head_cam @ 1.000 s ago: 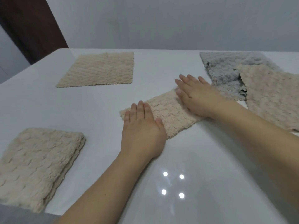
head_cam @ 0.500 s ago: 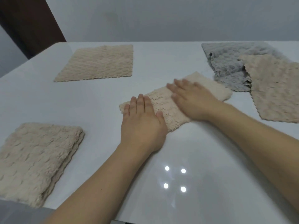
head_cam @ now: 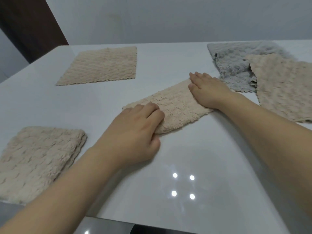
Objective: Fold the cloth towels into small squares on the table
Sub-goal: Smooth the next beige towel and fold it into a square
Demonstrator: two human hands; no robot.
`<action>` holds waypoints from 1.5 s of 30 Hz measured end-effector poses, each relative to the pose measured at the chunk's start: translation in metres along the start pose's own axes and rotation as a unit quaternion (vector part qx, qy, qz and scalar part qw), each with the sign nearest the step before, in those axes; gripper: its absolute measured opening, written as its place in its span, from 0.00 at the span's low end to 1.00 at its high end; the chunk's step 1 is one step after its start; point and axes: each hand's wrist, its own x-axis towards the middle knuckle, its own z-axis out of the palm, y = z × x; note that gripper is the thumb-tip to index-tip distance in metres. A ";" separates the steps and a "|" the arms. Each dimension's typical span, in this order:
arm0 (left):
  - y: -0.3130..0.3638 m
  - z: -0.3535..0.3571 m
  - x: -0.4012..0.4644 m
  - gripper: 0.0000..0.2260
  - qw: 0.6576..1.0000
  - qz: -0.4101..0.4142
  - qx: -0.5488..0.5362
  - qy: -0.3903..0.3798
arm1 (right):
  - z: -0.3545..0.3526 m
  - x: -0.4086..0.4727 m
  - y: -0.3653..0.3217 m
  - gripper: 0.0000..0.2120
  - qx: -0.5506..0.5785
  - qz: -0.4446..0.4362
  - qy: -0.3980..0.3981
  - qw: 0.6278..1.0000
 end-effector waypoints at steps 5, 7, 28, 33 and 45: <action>-0.014 -0.009 -0.004 0.11 0.999 0.026 0.047 -0.001 | -0.004 0.003 0.004 0.28 0.019 -0.041 0.001 0.999; 0.000 -0.010 -0.004 0.06 0.997 0.048 0.055 0.018 | -0.009 0.001 0.000 0.29 -0.019 -0.066 0.043 0.997; 0.001 0.001 -0.037 0.05 0.996 0.064 -0.039 0.049 | -0.016 -0.202 -0.084 0.28 -0.062 -0.166 0.067 0.982; 0.012 0.004 -0.053 0.08 0.991 0.032 -0.120 0.039 | -0.018 -0.203 -0.076 0.09 -0.090 -0.217 0.133 0.963; 0.016 -0.030 -0.081 0.11 0.883 -0.063 -0.455 -0.098 | -0.065 -0.220 -0.054 0.09 0.051 -0.152 -0.046 0.986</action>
